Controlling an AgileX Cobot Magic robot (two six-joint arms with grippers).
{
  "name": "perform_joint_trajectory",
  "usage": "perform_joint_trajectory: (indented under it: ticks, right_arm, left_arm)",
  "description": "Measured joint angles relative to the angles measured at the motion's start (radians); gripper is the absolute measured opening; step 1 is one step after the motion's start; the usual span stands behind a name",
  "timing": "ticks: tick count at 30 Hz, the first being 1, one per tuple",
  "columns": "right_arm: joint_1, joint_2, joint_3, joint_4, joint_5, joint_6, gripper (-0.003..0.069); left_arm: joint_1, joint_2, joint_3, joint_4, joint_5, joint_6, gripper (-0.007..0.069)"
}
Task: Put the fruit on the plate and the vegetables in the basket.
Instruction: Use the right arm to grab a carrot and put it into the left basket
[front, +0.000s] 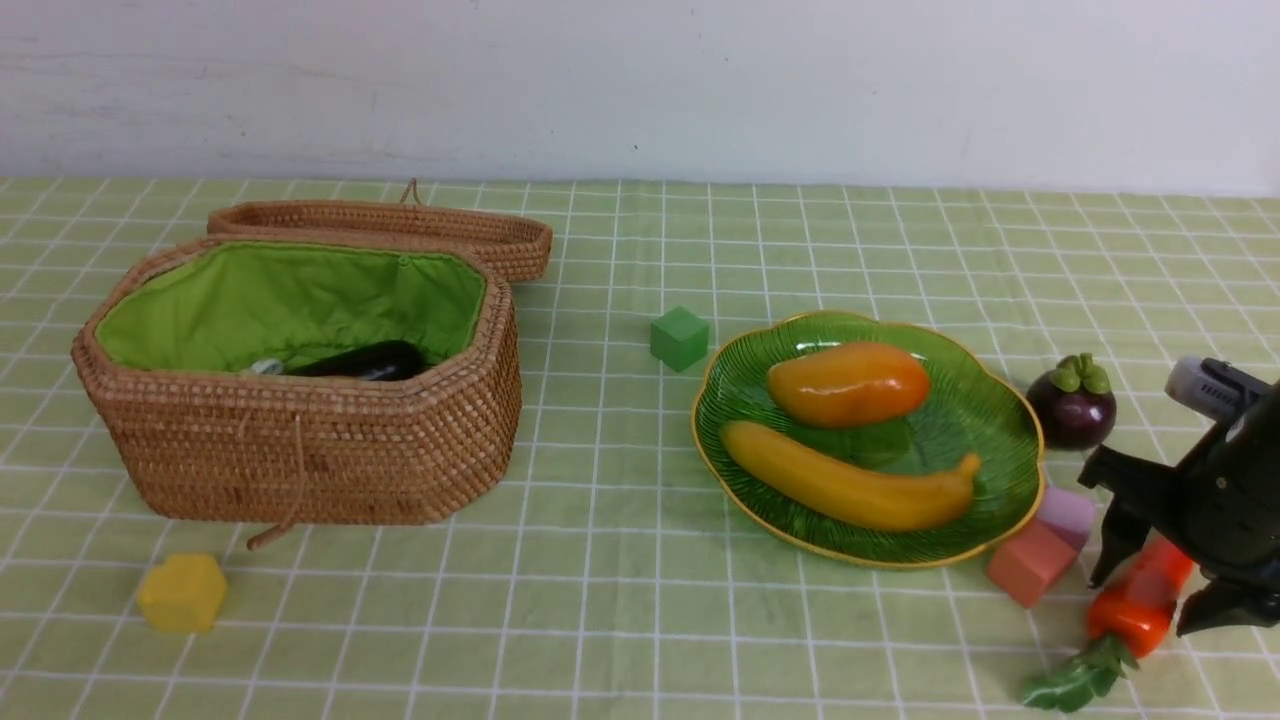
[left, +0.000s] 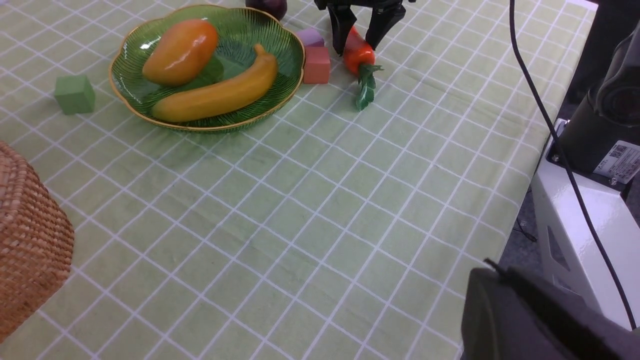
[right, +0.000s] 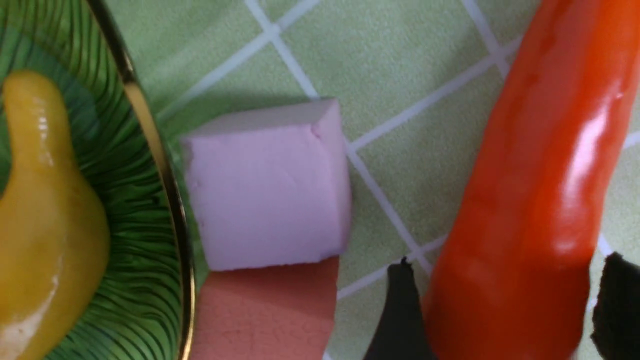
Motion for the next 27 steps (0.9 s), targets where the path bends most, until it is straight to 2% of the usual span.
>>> perform_joint_trajectory:
  ticks: [7, 14, 20, 27]
  right_arm:
    - [0.000, 0.000, 0.000, -0.007, -0.002, -0.003, 0.0459]
    - [0.000, 0.027, -0.005, -0.007, -0.002, -0.004, 0.0379]
    - [-0.003, 0.040, -0.015, -0.004, 0.017, -0.011, 0.0375]
    - [-0.003, 0.041, -0.021, 0.001, 0.045, -0.108, 0.0375]
  left_arm:
    - [0.000, 0.000, 0.000, -0.001, 0.000, 0.000, -0.0002]
    - [0.000, 0.000, 0.000, -0.002, 0.000, 0.000, -0.0002]
    - [0.000, 0.000, 0.000, -0.015, 0.000, 0.000, -0.0002]
    - [0.000, 0.000, 0.000, -0.016, 0.000, 0.000, 0.0003]
